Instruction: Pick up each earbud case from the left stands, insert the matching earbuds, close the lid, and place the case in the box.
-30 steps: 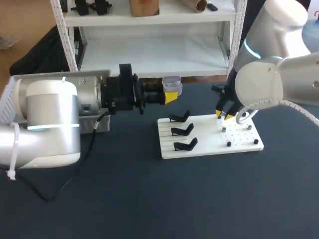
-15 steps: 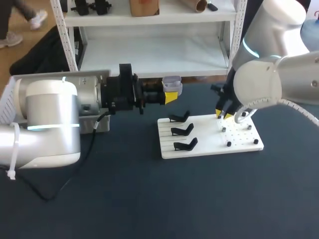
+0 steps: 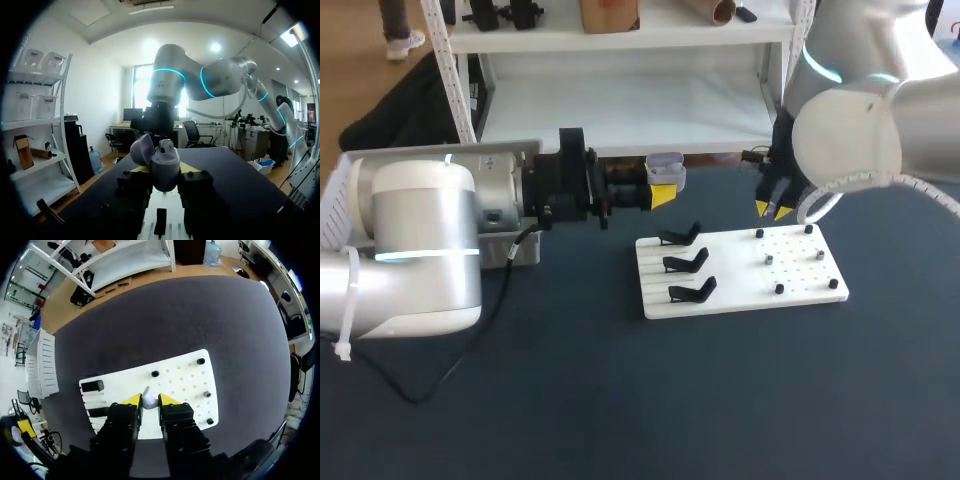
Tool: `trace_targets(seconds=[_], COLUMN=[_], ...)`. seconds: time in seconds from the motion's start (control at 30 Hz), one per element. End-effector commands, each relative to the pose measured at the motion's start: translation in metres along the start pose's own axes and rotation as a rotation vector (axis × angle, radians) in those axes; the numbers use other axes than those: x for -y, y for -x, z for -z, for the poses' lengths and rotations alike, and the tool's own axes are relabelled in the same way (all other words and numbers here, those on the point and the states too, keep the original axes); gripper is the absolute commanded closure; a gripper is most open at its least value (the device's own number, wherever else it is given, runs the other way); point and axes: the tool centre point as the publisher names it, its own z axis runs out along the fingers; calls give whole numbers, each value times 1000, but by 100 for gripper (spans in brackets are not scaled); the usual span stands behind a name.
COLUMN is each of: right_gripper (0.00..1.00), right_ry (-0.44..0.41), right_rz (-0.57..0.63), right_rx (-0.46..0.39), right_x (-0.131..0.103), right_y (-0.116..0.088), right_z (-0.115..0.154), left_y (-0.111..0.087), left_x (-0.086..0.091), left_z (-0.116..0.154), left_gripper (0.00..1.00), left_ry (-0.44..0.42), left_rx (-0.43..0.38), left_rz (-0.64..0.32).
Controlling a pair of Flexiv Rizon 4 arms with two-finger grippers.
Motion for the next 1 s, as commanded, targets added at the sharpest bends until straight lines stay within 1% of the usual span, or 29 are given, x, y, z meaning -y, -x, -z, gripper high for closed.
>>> trace_targets(seconds=[0.03, 0.1, 0.13, 0.3, 0.53, 0.7, 1.0], right_gripper=[100, 100, 100, 100, 100, 100, 100], right_ry=[1, -5, -22, -46, -27, -16, -5], right_rz=[45, 61, 81, 101, 160, 248, 391], right_rx=[24, 26, 34, 47, 65, 90, 95], right_x=[1, -4, -6, -18, -50, -73, -108], right_y=[-28, -37, -43, -70, -103, -115, -122], right_z=[47, 63, 71, 105, 142, 157, 169], left_y=[-1, -1, -1, -1, -1, -1, -1], left_x=[1, 1, 1, 1, 1, 1, 1], left_z=[0, 0, 0, 0, 0, 0, 0], left_gripper=[100, 100, 100, 100, 100, 100, 100], left_ry=[4, 4, 4, 4, 4, 4, 4], left_rx=[3, 3, 3, 3, 3, 3, 3], left_rz=[-1, -1, -1, -1, -1, -1, -1])
